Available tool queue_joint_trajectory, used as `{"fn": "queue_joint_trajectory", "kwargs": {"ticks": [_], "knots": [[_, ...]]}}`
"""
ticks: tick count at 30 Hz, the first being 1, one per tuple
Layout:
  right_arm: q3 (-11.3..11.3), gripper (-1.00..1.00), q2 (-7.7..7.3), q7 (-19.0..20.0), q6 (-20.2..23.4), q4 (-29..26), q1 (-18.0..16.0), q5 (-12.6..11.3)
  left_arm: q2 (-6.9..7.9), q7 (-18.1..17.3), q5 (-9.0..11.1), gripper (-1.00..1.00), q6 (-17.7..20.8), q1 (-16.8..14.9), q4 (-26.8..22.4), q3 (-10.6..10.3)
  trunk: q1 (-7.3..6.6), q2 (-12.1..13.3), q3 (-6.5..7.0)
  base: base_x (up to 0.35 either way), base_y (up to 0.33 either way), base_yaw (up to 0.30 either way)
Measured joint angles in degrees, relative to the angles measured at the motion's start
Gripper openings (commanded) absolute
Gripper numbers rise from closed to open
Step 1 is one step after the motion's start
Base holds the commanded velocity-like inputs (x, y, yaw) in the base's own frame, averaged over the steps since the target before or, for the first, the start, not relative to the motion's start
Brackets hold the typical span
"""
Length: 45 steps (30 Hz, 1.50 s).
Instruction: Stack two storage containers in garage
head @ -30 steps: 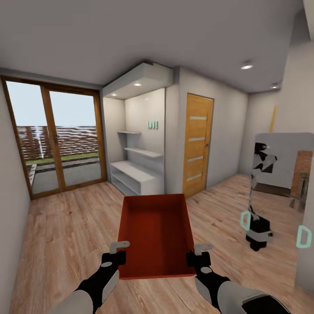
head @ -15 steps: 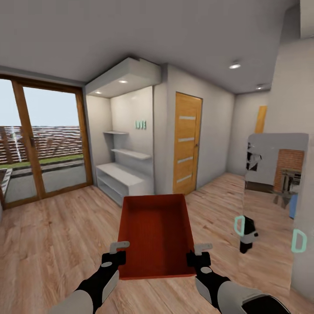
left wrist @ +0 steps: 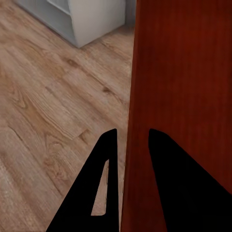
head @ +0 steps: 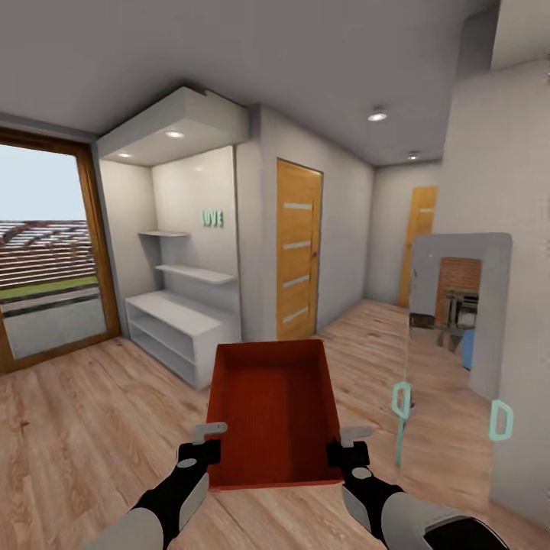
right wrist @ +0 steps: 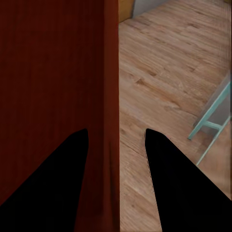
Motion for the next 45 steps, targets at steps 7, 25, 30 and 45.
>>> {"fn": "queue_joint_trajectory", "kwargs": {"ticks": [7, 25, 30, 45], "knots": [[0.02, -1.00, 0.00, -0.03, -0.01, 0.00, 0.00, 0.00, -0.01, -0.06, -0.07, -1.00, 0.00, 0.00, 0.01, 0.09, 0.00, 0.00, 0.00, 0.312, 0.190, -0.258], [0.01, -1.00, 0.00, -0.03, -0.02, 0.00, 0.00, 0.00, -0.01, -0.06, -0.07, -1.00, 0.00, 0.00, 0.00, 0.08, 0.00, 0.00, 0.00, 0.311, 0.191, -0.243], [0.02, -1.00, 0.00, -0.02, 0.02, 0.00, 0.00, 0.00, -0.01, -0.06, -0.05, -1.00, 0.00, 0.00, 0.03, 0.09, 0.00, 0.00, 0.00, 0.311, 0.190, -0.242], [0.60, -1.00, 0.01, -0.01, -0.01, 0.01, 0.00, -0.60, 0.00, -0.05, -0.07, -1.00, -0.01, 0.01, -0.02, 0.07, 0.00, 0.00, 0.00, 0.311, 0.190, -0.066]]}}
